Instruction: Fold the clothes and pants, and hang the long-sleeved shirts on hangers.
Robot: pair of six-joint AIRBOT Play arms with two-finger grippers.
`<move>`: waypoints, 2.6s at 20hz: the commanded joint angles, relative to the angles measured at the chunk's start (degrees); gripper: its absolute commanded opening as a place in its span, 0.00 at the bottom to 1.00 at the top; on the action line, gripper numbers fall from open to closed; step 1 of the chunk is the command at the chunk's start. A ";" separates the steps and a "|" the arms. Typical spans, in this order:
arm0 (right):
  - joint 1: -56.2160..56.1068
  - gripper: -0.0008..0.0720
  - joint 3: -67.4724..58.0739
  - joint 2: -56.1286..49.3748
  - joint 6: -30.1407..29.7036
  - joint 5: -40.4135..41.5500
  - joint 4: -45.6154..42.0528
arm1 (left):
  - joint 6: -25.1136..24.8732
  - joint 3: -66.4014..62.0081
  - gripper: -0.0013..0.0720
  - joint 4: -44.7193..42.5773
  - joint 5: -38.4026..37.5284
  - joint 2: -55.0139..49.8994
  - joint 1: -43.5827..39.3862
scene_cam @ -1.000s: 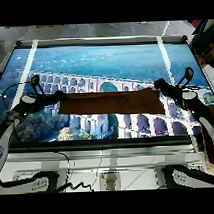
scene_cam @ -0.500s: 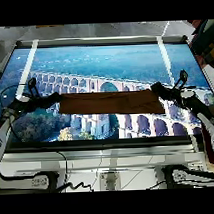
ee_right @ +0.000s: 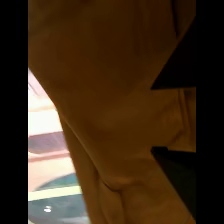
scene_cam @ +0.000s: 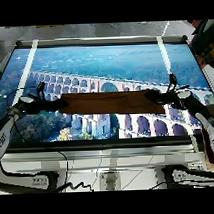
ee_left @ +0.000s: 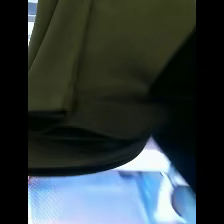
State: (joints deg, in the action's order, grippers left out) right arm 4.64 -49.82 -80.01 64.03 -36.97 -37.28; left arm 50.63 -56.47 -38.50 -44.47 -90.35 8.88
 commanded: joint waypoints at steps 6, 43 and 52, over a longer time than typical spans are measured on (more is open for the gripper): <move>-15.43 0.03 -4.59 -0.09 0.04 5.42 -1.84 | -3.26 -10.23 0.03 2.47 -10.03 7.67 -5.77; 8.00 0.15 -28.20 -7.28 19.17 -21.46 -25.97 | 26.77 -26.60 1.00 -16.74 39.85 -6.62 -58.27; 9.70 0.74 -28.20 -16.24 11.58 -33.62 -22.23 | 26.53 -26.62 0.97 -35.60 14.29 -1.84 -51.60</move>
State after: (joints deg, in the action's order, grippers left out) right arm 13.98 -78.00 -92.33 80.62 -63.40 -64.03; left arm 77.17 -82.96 -64.05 -16.47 -93.93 -45.36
